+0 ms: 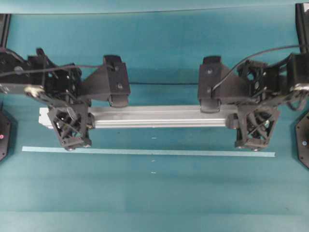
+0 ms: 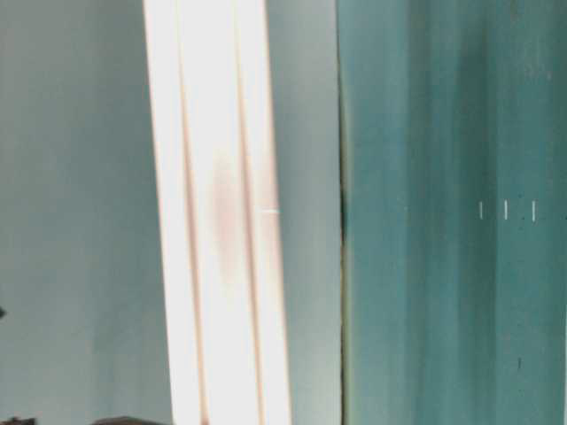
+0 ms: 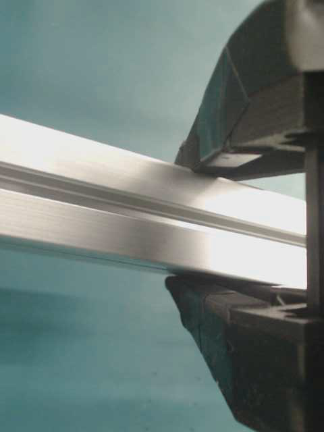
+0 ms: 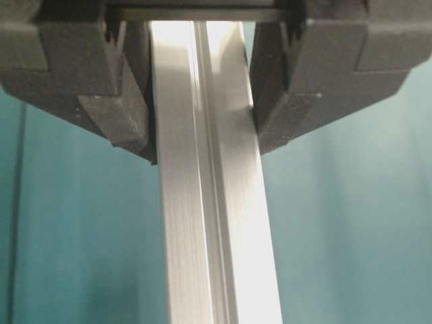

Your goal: Lift the metal rail with both hands.

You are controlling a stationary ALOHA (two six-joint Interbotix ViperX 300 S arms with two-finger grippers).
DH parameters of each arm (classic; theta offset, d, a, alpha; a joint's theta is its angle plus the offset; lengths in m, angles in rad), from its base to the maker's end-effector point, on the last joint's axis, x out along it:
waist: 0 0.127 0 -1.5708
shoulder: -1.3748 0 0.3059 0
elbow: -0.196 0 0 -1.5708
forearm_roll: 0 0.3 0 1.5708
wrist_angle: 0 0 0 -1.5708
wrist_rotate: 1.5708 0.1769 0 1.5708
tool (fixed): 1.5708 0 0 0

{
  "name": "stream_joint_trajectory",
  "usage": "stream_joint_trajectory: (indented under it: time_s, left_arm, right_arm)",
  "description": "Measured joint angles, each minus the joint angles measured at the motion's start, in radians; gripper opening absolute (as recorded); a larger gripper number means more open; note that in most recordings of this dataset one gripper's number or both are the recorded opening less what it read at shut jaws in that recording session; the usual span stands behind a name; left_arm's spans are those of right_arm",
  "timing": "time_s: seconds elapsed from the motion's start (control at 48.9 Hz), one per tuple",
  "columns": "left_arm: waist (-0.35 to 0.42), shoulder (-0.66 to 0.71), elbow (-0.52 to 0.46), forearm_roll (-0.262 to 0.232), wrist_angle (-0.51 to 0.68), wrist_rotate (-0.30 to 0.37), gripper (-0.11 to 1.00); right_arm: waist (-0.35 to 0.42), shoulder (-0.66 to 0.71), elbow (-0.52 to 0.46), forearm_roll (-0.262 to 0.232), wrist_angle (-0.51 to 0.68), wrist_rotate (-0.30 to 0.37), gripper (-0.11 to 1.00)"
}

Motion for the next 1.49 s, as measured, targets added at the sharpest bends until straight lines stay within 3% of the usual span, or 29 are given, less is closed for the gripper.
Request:
stream_joint_trajectory:
  time_s: [0.348, 0.675, 1.493]
  left_arm:
    - [-0.009, 0.04, 0.112, 0.003, -0.176, 0.0, 0.33]
    - [-0.012, 0.081, 0.206, 0.005, -0.33, 0.0, 0.33]
    - [-0.028, 0.158, 0.276, 0.006, -0.453, 0.0, 0.33]
  right_arm:
    - [0.029, 0.034, 0.146, 0.002, -0.176, 0.008, 0.4]
    - [0.049, 0.083, 0.222, 0.0, -0.302, 0.009, 0.39]
    - [0.078, 0.207, 0.29, 0.002, -0.491, 0.003, 0.39]
